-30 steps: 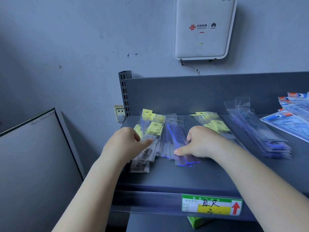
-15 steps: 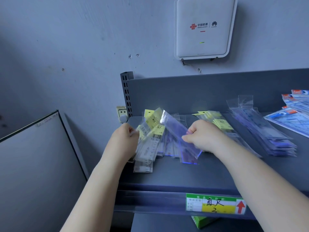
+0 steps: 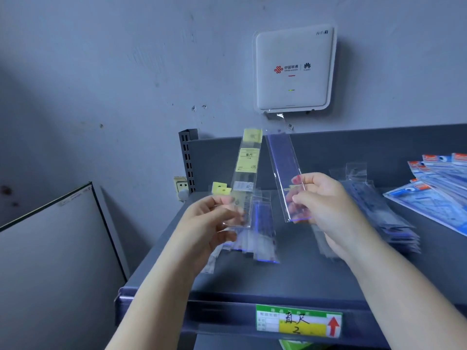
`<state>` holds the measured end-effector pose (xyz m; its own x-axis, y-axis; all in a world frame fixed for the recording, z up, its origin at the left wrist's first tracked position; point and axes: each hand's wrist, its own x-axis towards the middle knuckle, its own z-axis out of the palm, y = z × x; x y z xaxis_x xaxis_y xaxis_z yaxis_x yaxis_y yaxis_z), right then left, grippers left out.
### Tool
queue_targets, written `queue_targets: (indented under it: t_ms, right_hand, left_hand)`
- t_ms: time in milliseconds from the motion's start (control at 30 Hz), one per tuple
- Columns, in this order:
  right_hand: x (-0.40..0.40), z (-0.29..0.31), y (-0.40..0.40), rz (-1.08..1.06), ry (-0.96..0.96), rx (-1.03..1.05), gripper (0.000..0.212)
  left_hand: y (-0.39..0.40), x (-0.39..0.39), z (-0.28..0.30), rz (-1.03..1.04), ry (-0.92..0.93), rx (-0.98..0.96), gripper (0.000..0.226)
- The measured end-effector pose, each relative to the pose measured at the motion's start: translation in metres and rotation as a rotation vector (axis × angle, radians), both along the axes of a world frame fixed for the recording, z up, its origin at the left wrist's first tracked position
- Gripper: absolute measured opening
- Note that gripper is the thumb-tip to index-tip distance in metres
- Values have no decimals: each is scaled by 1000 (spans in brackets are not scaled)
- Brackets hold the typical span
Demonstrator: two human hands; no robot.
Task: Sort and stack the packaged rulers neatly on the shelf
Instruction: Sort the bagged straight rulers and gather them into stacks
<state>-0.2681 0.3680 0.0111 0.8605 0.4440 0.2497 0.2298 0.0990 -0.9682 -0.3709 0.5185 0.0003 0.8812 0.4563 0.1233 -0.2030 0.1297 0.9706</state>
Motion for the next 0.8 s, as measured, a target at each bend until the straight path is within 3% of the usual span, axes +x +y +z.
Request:
queue_targets:
  t_ms: [133,300,567,800]
  right_hand:
    - [9,-2,-26,2,-12,18,25]
    - [21,-5,-64,-34,-21,34,26]
    - [60,-2,-125,-182,-30,-36,25]
    - [76,-18,-132,-260,-79,-159,29]
  left_hand:
    - [-28,14,-1,-153,28,-30,22]
    - [-60,38,3,-216,105,82,20]
    - [-90,71,9,-130,167,246,17]
    - [-102,86,-2,-46,319,423,14]
